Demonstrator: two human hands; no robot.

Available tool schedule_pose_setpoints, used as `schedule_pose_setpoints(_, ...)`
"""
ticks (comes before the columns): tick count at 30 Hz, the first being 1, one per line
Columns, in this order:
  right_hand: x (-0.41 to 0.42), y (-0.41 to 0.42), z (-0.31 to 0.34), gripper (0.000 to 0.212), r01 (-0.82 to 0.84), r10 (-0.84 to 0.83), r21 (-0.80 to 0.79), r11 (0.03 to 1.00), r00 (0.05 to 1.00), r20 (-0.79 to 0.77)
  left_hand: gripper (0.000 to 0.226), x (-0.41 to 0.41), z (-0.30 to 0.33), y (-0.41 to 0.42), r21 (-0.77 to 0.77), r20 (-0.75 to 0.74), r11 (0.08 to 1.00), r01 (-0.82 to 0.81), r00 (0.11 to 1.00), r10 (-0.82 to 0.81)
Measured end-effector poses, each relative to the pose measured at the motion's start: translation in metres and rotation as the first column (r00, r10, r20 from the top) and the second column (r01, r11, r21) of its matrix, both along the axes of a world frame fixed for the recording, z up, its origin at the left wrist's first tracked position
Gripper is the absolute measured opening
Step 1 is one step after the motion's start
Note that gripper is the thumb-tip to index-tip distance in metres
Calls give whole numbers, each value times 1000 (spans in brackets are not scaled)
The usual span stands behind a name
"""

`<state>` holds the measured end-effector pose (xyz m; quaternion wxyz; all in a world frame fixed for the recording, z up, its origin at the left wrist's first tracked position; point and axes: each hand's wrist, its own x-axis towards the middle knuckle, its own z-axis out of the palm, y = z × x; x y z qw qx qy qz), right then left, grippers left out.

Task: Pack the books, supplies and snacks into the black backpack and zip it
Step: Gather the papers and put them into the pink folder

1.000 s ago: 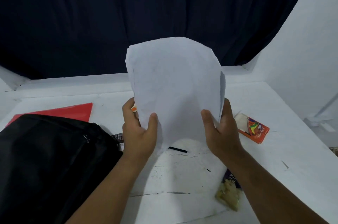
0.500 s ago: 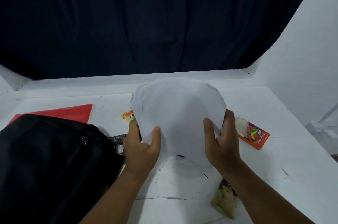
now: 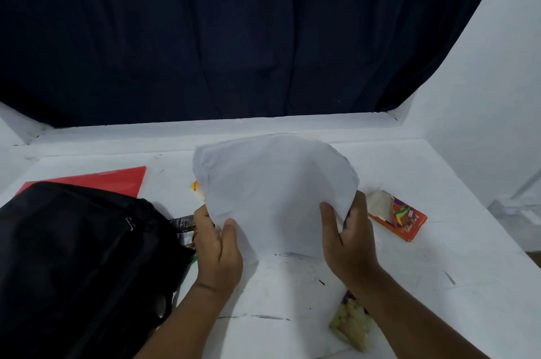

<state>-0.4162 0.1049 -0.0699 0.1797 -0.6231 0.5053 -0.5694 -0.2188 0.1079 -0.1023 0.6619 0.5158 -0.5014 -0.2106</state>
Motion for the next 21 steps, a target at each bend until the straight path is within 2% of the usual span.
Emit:
schedule_pose_setpoints(3, -2, -1, 3, 59, -15, 15, -24, 1000, 1000, 7, 29, -3, 1, 0, -5, -27, 1000, -16, 1000, 15)
schedule_pose_setpoints(5, -1, -1, -6, 67, -5, 4, 50, 999, 1000, 19, 29, -3, -10, 1, 53, -23, 999, 13, 1000, -11)
schedule_pose_setpoints(8, 0, -1, -19, 52, -18, 17, 132, 991, 1000, 11, 40, -3, -16, 3, 124, -5, 991, 47, 999, -46)
schedule_pose_setpoints(9, 0, -1, -19, 51, -19, 17, 130, 991, 1000, 12, 37, -2, -12, 4, 131, 1, 991, 40, 999, -41)
schedule_pose_setpoints(12, 1, -1, -20, 61, -18, 19, 97, 995, 1000, -10, 31, -1, -10, 4, 124, -3, 992, 31, 1000, -31)
schedule_pose_setpoints(13, 1, -1, -21, 59, -29, 31, 113, 993, 999, -19, 31, -1, -10, 4, 131, 6, 991, 36, 999, -37)
schedule_pose_setpoints(17, 0, 2, -26, 30, -56, 60, 162, 985, 998, -18, 26, -3, -12, 10, 172, 50, 985, 5, 999, -13)
schedule_pose_setpoints(21, -5, 5, -26, 31, -90, 97, 208, 974, 995, -25, 24, -4, -8, 15, 215, 106, 977, 0, 994, -24)
